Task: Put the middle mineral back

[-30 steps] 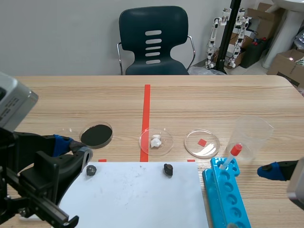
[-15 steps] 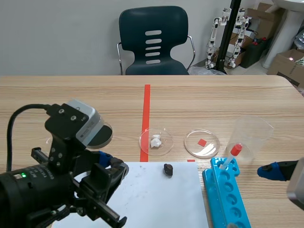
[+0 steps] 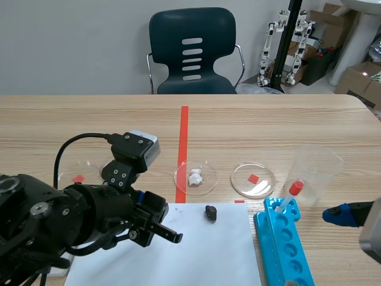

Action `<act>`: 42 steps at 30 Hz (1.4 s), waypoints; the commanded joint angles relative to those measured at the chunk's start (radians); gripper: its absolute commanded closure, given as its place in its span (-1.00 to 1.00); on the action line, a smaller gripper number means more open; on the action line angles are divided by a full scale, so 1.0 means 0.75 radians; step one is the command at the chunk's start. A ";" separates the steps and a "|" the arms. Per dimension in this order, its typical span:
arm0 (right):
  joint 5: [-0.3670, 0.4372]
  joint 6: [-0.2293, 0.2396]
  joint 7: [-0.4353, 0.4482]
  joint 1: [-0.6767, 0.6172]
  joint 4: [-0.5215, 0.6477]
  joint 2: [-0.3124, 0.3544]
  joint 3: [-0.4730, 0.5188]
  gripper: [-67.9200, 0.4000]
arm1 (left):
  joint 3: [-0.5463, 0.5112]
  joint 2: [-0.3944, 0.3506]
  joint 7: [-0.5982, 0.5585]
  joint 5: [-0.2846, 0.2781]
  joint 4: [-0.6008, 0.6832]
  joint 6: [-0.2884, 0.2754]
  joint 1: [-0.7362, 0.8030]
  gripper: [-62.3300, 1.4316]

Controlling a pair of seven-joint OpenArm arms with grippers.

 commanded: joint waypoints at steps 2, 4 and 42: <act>0.010 -0.002 0.011 0.009 0.021 0.015 0.003 -0.61 | 0.034 0.039 0.021 -0.026 -0.018 0.033 -0.055 0.55; 0.010 -0.002 0.011 0.009 0.021 0.015 0.003 -0.61 | 0.056 0.067 0.071 -0.027 -0.060 0.064 -0.102 0.55; 0.010 -0.002 0.011 0.009 0.021 0.015 0.003 -0.61 | 0.076 0.365 0.527 -0.013 -0.691 0.301 -0.532 0.55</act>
